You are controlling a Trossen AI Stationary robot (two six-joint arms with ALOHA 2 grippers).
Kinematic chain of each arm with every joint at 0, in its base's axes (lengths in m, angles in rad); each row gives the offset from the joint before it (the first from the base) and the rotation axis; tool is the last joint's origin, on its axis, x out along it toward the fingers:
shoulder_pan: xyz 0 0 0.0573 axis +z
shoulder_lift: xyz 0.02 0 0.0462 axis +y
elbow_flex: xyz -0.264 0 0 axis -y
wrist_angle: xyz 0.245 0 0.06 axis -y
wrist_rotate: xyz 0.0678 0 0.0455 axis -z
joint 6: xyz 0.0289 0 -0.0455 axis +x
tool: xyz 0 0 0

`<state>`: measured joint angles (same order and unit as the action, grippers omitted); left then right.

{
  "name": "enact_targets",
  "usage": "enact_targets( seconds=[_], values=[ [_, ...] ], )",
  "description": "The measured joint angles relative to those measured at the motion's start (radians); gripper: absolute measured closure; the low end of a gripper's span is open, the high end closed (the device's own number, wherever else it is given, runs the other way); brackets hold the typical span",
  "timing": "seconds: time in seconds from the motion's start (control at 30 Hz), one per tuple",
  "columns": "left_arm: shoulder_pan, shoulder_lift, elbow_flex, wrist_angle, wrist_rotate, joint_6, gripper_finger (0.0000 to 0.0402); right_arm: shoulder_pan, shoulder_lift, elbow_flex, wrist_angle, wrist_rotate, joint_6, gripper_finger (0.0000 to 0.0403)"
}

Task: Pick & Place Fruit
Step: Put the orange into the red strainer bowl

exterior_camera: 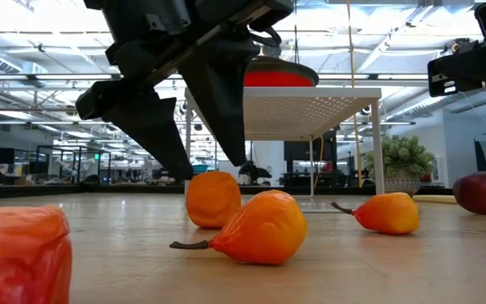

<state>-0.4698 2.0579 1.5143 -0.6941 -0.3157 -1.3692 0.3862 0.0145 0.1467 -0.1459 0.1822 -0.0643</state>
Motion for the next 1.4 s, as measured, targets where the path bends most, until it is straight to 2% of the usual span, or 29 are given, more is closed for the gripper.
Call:
enact_targets(
  seconds=[0.23, 0.37, 0.6, 0.83, 1.4],
  values=[
    [-0.002, 0.0, 0.0, 0.003, 0.0, -0.001, 0.0086, 0.0, 0.0, 0.0, 0.0, 0.0, 0.0, 0.0403],
    [-0.002, 0.0, 0.0, 0.004, 0.0, -0.008, 0.0072, 0.0, 0.0, 0.0, 0.0, 0.0, 0.0, 0.0403],
    [-0.002, 0.019, 0.0, 0.015, 0.002, -0.021, 0.0082, 0.0, 0.0, 0.0, 0.0, 0.0, -0.001, 0.0403],
    [0.003, 0.068, 0.0, 0.022, 0.063, -0.024, 0.0087, 0.0, 0.0, 0.0, 0.0, 0.0, -0.001, 0.0403],
    [0.01, 0.069, 0.0, 0.051, 0.058, -0.001, 0.0097, 0.0, 0.0, 0.0, 0.0, 0.0, 0.0, 0.0403]
  ],
)
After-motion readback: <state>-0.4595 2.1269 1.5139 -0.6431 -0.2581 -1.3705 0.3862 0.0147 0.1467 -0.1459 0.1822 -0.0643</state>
